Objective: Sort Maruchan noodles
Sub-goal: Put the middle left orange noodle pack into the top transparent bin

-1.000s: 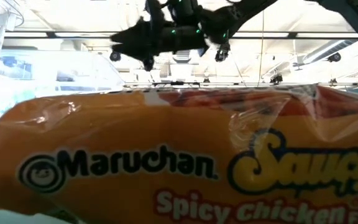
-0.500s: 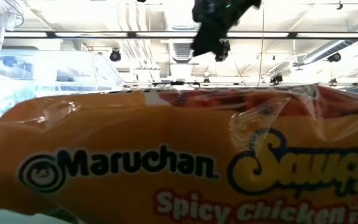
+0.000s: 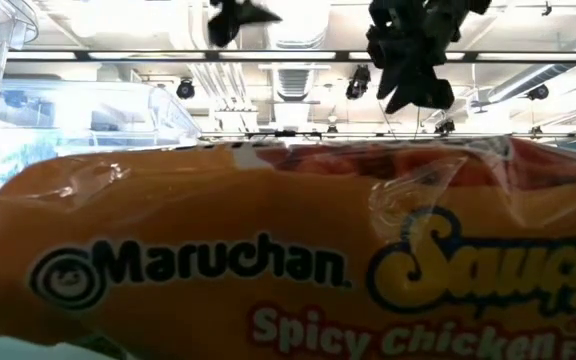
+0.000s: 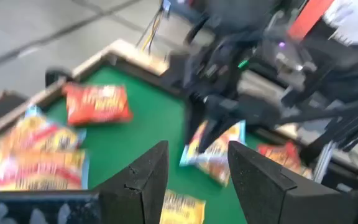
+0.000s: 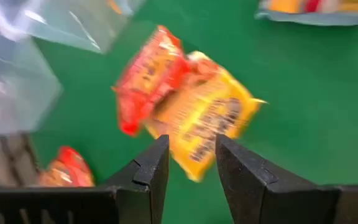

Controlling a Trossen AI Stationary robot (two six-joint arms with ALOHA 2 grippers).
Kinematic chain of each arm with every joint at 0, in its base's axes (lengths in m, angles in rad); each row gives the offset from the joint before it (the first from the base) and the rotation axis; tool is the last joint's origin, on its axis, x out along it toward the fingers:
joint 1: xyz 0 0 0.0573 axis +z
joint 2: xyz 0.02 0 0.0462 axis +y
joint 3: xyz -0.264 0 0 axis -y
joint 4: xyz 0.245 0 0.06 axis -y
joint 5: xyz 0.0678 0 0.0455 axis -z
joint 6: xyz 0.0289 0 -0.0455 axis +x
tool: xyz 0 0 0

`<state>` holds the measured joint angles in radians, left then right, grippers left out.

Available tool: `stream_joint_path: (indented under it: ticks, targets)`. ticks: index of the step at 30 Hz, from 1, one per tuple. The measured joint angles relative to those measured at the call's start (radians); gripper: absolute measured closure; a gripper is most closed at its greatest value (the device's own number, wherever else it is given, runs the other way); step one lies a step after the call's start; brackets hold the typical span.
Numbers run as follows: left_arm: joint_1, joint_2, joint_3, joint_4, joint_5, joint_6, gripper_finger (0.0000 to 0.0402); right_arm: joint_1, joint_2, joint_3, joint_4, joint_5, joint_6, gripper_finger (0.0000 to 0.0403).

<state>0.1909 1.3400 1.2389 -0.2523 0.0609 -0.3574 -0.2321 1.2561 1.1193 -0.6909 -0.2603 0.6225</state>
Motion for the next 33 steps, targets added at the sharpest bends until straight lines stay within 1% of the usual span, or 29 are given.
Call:
stream_joint_path:
  ticks: [5, 8, 10, 13, 18, 24, 28, 33]
  targets:
    - [0.000, 0.022, -0.114, 0.023, 0.000, -0.083, 0.0251, 0.050, 0.003, -0.135, 0.348, 0.000, 0.248, 0.0282]
    - [0.000, 0.043, -0.168, 0.025, 0.000, -0.123, 0.0251, 0.074, 0.026, -0.191, 0.474, 0.000, 0.368, 0.0282]
    - [0.000, 0.058, -0.197, 0.026, -0.001, -0.135, 0.0251, 0.085, 0.045, -0.216, 0.498, 0.000, 0.436, 0.0282]
    - [-0.003, 0.079, -0.228, 0.026, -0.001, -0.141, 0.0251, 0.109, 0.079, -0.240, 0.519, 0.042, 0.515, 0.0282]
    - [-0.010, 0.103, -0.257, 0.007, 0.000, -0.128, 0.0251, 0.156, 0.157, -0.256, 0.623, 0.053, 0.588, 0.0282]
    - [-0.030, 0.130, -0.257, -0.025, 0.001, -0.053, 0.0251, 0.178, 0.254, -0.234, 0.641, 0.082, 0.611, 0.0279]
    - [-0.038, 0.155, -0.256, -0.034, 0.000, -0.017, 0.0251, 0.178, 0.310, -0.207, 0.648, 0.107, 0.595, 0.0264]
    - [-0.043, 0.186, -0.254, -0.043, -0.006, -0.010, 0.0251, 0.178, 0.371, -0.176, 0.655, 0.107, 0.585, 0.0241]
